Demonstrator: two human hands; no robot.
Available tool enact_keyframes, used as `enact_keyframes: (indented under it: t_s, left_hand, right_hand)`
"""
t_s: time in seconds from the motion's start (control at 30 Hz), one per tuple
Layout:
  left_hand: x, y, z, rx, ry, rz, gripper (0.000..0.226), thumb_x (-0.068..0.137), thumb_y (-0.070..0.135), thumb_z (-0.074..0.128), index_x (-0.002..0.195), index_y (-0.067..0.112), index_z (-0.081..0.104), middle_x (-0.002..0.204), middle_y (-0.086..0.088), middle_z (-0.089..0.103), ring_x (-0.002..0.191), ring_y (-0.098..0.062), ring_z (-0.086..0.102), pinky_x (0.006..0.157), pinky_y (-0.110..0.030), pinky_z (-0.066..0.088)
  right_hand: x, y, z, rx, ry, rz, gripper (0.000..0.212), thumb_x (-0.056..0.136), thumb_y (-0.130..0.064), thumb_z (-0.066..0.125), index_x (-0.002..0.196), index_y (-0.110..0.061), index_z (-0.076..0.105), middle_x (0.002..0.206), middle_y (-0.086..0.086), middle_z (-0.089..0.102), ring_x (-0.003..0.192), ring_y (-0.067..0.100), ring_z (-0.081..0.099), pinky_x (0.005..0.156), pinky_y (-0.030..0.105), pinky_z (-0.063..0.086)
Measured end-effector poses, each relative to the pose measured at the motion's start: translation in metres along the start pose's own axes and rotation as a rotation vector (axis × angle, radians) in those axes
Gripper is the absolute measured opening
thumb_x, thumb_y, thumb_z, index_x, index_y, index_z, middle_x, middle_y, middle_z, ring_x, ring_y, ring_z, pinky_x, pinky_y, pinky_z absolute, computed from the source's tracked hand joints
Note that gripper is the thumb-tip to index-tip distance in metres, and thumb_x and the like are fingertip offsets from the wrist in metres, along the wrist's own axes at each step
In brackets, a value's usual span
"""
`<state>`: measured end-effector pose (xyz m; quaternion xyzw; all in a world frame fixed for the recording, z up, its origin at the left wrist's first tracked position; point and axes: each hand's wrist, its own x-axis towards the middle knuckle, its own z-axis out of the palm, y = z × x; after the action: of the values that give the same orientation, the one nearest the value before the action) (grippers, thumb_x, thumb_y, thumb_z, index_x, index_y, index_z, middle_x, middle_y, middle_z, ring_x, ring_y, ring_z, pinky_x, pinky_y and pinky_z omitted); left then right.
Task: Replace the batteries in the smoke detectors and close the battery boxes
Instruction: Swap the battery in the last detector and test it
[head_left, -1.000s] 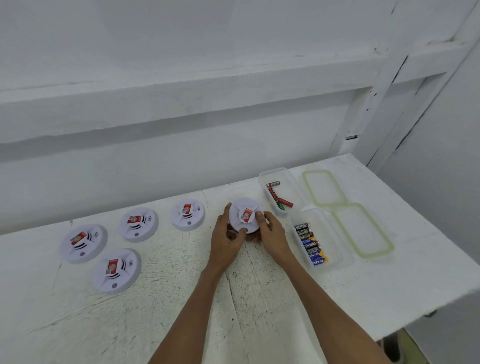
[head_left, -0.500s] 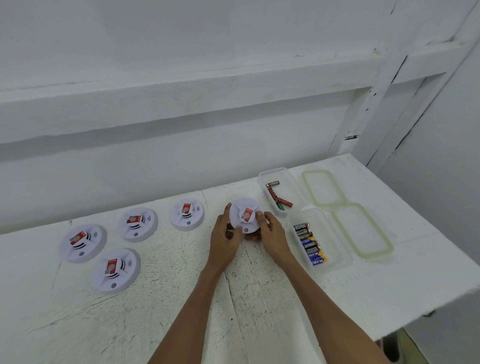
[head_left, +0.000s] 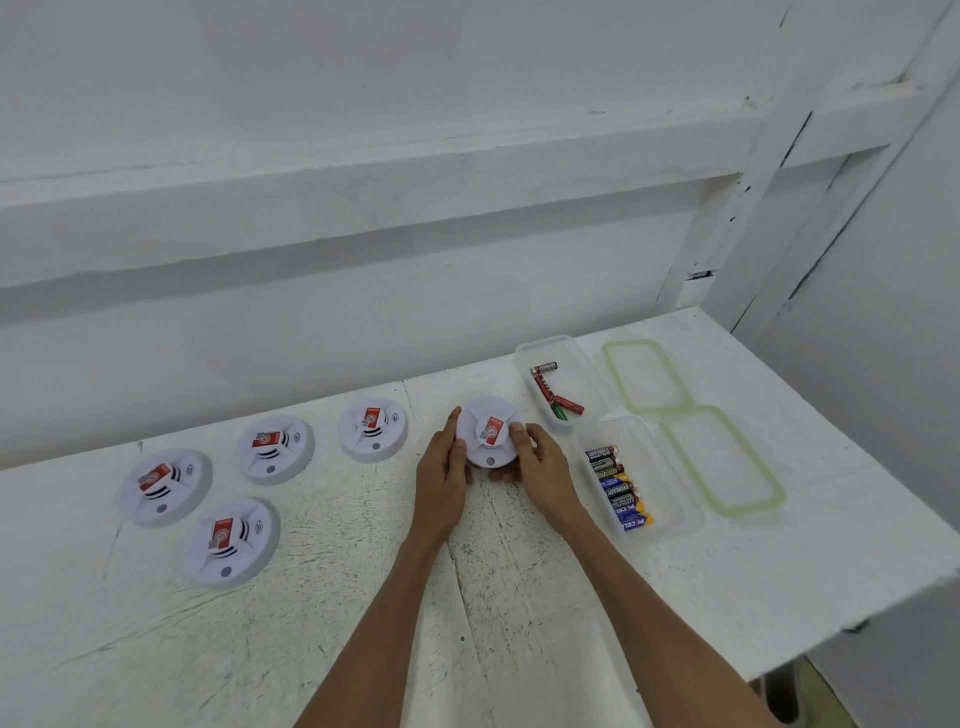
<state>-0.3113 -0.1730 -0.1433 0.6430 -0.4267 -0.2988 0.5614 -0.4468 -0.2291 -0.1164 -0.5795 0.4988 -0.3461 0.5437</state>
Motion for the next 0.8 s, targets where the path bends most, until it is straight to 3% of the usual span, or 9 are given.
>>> enact_keyframes:
  t_s: [0.3, 0.53, 0.8]
  left_hand:
    - [0.0007, 0.0006, -0.0003, 0.006, 0.002, -0.005, 0.042, 0.112, 0.015, 0.042, 0.153, 0.023, 0.046, 0.125, -0.010, 0.069, 0.067, 0.000, 0.053, 0.064, -0.017, 0.049]
    - [-0.0001, 0.0015, -0.0010, 0.001, -0.001, -0.012, 0.044, 0.112, 0.015, 0.041, 0.155, 0.020, 0.046, 0.122, -0.007, 0.070, 0.066, -0.001, 0.053, 0.063, -0.017, 0.050]
    - [-0.0002, 0.0028, -0.0012, -0.002, 0.002, -0.015, 0.043, 0.112, 0.014, 0.041, 0.154, 0.019, 0.047, 0.117, -0.010, 0.069, 0.065, 0.000, 0.054, 0.062, -0.017, 0.050]
  right_hand:
    - [-0.0019, -0.0021, -0.0004, 0.006, -0.008, -0.002, 0.040, 0.101, -0.051, 0.044, 0.107, -0.016, 0.063, 0.084, 0.006, 0.076, 0.068, 0.027, 0.075, 0.077, 0.052, 0.060]
    - [-0.0002, -0.0009, 0.0005, -0.011, -0.007, 0.014, 0.042, 0.098, -0.058, 0.044, 0.103, -0.021, 0.063, 0.085, 0.004, 0.077, 0.070, 0.025, 0.075, 0.080, 0.053, 0.059]
    - [-0.0028, -0.0038, 0.0003, 0.028, -0.009, 0.019, 0.038, 0.101, -0.050, 0.044, 0.109, -0.018, 0.063, 0.092, 0.006, 0.076, 0.069, 0.026, 0.075, 0.078, 0.050, 0.060]
